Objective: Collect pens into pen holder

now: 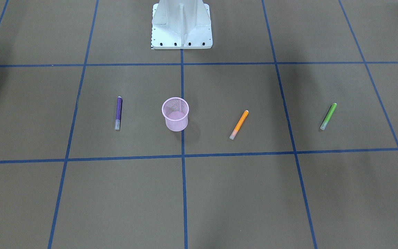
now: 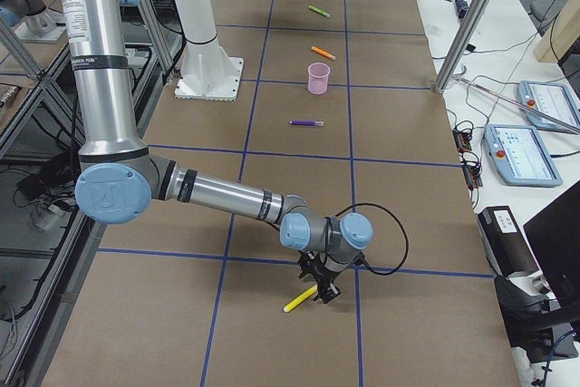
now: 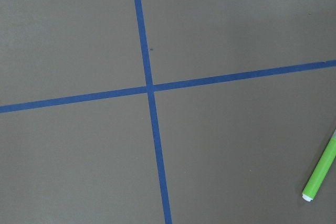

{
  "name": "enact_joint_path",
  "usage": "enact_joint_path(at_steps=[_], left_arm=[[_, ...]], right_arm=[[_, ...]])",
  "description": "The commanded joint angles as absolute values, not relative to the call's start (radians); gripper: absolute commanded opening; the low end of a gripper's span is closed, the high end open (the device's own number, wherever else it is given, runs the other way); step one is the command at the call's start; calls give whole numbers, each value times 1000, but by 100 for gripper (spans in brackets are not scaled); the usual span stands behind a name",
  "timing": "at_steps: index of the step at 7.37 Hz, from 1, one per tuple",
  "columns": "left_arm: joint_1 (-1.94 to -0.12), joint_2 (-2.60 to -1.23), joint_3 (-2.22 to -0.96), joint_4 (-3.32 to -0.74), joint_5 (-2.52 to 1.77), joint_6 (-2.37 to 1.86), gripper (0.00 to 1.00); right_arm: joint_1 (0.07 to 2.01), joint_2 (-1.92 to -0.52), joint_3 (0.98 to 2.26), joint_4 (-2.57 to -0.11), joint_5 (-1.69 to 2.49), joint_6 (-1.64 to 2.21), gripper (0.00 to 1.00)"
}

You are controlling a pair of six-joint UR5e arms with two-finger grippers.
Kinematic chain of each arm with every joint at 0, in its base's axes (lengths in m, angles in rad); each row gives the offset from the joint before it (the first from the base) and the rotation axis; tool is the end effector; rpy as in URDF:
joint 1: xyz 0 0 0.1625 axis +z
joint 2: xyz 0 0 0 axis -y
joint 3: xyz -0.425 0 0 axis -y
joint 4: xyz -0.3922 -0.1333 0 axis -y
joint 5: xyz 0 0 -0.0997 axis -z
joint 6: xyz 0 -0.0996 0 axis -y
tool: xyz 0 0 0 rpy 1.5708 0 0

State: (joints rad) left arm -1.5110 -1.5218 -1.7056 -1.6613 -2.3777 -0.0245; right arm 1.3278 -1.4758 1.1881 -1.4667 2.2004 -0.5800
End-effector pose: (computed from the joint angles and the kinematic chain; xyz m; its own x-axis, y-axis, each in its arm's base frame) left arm -0.0326 -0.4830 0.6037 0.6842 0.1437 -0.7150 -0.0421 0.9866 0.1579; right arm -0.0478 -0.5030 0.7942 0.5482 -0.5984 0.5843 0.6420 0.7488 0.1646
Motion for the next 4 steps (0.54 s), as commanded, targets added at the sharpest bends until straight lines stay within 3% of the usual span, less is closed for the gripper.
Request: enact_joint_path(at_steps=[1, 4], left_arm=[[-1511, -1522, -1703, -1661, -2378, -25, 100], [-1511, -1522, -1706, -1661, -2378, -25, 100]], right_arm=[[1315, -1474, 1184, -1466, 2186, -581, 75], [1301, -1466, 1180, -1468, 2166, -577, 64]])
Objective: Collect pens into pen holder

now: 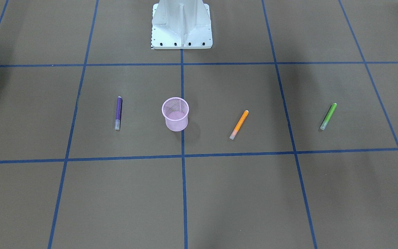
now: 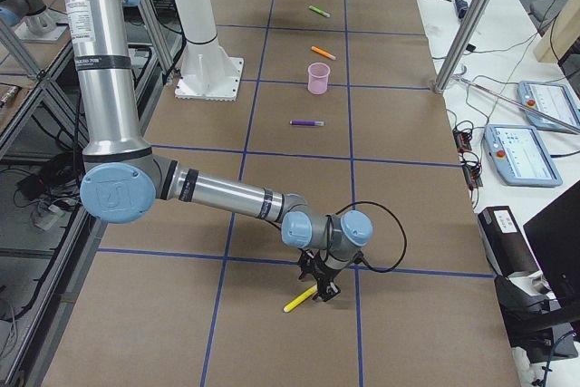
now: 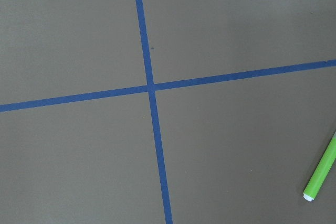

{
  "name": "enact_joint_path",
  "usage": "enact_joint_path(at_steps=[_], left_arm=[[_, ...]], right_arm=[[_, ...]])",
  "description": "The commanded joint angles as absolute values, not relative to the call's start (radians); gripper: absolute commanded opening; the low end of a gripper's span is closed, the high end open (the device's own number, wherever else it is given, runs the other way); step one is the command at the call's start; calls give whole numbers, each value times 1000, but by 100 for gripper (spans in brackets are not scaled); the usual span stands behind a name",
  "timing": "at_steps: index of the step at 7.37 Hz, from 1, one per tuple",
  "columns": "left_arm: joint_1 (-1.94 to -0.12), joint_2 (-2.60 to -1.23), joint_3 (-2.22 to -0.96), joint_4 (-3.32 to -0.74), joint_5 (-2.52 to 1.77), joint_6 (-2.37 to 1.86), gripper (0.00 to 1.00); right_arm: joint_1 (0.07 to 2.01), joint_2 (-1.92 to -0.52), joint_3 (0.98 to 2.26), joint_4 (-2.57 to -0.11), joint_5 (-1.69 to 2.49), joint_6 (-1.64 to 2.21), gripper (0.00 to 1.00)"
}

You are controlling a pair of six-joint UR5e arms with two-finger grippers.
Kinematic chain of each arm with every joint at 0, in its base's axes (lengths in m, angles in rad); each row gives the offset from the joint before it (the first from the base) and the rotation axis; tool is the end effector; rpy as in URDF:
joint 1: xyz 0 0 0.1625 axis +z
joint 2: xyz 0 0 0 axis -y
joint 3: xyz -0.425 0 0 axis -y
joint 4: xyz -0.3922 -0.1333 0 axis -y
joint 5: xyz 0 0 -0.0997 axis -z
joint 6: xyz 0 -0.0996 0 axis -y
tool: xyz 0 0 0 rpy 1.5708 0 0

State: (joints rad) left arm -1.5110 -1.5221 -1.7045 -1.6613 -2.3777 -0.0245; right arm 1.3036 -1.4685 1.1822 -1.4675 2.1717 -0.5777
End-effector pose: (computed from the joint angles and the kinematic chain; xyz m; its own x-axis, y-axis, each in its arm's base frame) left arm -0.0326 -0.4831 0.6041 0.6842 0.1431 -0.7151 -0.0421 0.9867 0.1571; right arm -0.0585 -0.5052 0.7950 0.5474 -0.6172 0.5651 0.6668 0.7298 0.1512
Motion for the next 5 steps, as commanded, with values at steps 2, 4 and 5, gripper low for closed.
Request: enact_joint_path(at_steps=[2, 4, 5], left_arm=[[-1511, -1522, -1706, -1661, -2378, -25, 100], [-1511, -1522, -1706, -1661, -2378, -25, 100], [-1511, -1522, -1706, -1661, -2378, -25, 100]], right_arm=[[1301, -1465, 1180, -1468, 2166, -577, 49], [1301, -1465, 1178, -1470, 2166, -577, 26], [1301, -1465, 1178, -1470, 2166, -577, 16]])
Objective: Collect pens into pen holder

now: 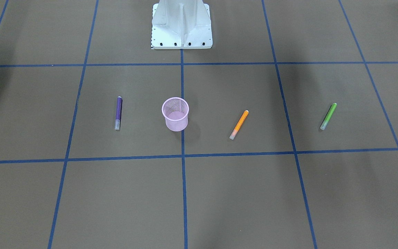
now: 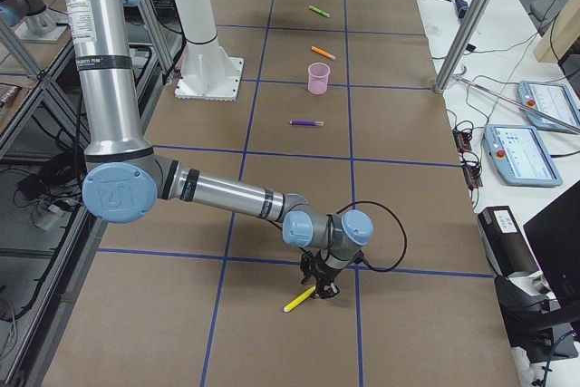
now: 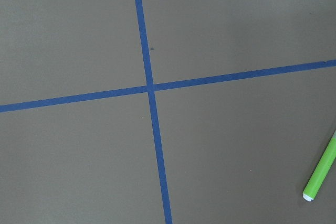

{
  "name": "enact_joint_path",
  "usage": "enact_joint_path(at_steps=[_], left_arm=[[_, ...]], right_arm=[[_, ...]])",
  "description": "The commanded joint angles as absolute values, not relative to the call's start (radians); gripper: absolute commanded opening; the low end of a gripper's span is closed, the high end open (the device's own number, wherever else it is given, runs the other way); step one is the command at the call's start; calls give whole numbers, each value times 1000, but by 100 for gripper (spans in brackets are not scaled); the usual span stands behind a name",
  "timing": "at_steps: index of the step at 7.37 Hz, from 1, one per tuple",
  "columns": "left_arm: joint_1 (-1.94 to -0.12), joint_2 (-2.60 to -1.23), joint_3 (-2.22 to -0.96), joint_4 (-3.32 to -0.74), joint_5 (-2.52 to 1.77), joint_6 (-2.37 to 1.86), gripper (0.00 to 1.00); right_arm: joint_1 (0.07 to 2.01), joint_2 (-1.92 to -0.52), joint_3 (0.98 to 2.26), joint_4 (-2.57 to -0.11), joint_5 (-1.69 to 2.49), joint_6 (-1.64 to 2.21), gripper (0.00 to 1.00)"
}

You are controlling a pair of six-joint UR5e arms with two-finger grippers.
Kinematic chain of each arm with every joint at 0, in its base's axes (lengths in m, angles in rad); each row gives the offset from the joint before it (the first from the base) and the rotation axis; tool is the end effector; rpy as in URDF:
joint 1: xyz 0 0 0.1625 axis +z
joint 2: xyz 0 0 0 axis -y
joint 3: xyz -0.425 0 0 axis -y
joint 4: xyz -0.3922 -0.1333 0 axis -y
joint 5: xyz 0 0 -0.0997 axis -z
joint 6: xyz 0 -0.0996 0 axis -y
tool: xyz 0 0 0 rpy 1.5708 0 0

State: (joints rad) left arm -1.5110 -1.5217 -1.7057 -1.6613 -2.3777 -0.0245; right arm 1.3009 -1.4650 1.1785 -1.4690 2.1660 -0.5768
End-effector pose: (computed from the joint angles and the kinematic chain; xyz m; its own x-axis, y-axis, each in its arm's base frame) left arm -0.0326 -0.4829 0.6037 0.6842 0.1437 -0.7150 -0.0421 0.9866 0.1579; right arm -0.0597 -0.5064 0.7953 0.5490 -0.6185 0.5621 0.6699 0.7278 0.1466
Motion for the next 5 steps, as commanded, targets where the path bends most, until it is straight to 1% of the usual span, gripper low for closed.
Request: enact_joint_path(at_steps=[1, 3, 4, 5], left_arm=[[-1511, -1522, -1707, -1661, -2378, -25, 100], [-1511, -1522, -1709, -1661, -2378, -25, 100], [-1511, -1522, -1713, -1661, -2378, -25, 100], [-1512, -1522, -1718, -1661, -2379, -25, 100]], right_arm=[[1301, -1463, 1181, -1470, 2166, -572, 0], [1301, -1445, 1184, -1479, 2169, -566, 0], [1308, -1431, 1201, -1491, 2195, -499, 0], [1308, -1436, 1268, -1497, 2256, -328, 0]])
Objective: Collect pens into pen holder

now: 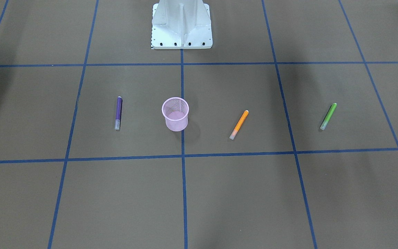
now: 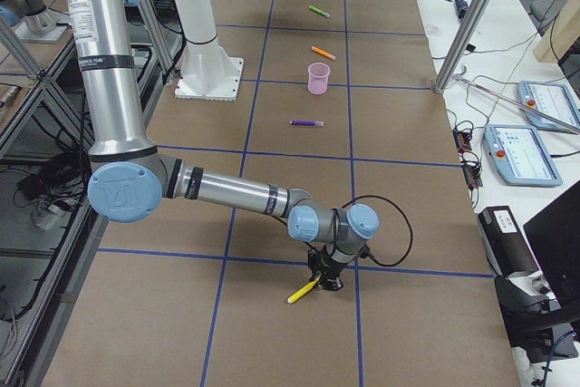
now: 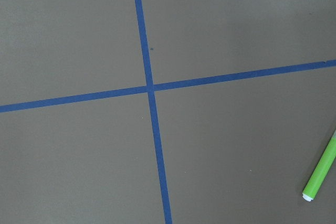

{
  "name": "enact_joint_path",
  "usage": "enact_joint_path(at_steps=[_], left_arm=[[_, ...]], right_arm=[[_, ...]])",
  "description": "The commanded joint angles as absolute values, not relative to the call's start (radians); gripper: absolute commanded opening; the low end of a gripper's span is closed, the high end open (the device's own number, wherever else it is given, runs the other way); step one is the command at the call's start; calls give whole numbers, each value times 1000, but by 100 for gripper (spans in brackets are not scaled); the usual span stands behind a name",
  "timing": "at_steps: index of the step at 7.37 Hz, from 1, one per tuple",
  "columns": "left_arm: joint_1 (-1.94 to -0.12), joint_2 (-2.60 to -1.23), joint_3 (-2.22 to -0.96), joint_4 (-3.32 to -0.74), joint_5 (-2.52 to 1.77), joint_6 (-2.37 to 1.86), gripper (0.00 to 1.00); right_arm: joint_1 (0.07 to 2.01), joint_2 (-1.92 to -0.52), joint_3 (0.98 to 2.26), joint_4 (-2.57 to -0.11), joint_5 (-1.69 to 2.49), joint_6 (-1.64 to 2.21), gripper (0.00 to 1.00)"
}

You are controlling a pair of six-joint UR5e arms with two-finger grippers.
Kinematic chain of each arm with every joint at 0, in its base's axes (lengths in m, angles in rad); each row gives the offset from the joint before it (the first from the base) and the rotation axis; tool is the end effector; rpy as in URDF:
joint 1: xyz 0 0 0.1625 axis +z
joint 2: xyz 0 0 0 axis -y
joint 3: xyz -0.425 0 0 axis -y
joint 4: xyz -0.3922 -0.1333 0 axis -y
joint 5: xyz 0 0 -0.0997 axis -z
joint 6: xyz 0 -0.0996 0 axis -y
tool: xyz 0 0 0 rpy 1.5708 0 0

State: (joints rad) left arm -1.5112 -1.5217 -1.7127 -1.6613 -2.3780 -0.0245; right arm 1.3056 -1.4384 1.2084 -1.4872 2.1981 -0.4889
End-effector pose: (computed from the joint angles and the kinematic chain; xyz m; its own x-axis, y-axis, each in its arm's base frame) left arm -0.0326 -0.4830 0.6002 0.6837 0.1485 -0.7145 -0.0418 0.9854 0.1648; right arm -0.0653 -0.5261 0.7675 0.5878 -0.5628 0.5812 0.6064 0.7820 0.1439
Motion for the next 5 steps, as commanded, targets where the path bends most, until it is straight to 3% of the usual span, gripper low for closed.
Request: enact_joint_path(at_steps=[1, 5], left_arm=[[-1511, -1522, -1726, -1661, -2379, -25, 100], [-1511, -1520, -1729, -1661, -2391, -25, 100]], right_arm=[[1307, -1436, 1337, -1493, 2264, -169, 0], [1252, -1439, 1705, -1483, 2335, 450, 0]])
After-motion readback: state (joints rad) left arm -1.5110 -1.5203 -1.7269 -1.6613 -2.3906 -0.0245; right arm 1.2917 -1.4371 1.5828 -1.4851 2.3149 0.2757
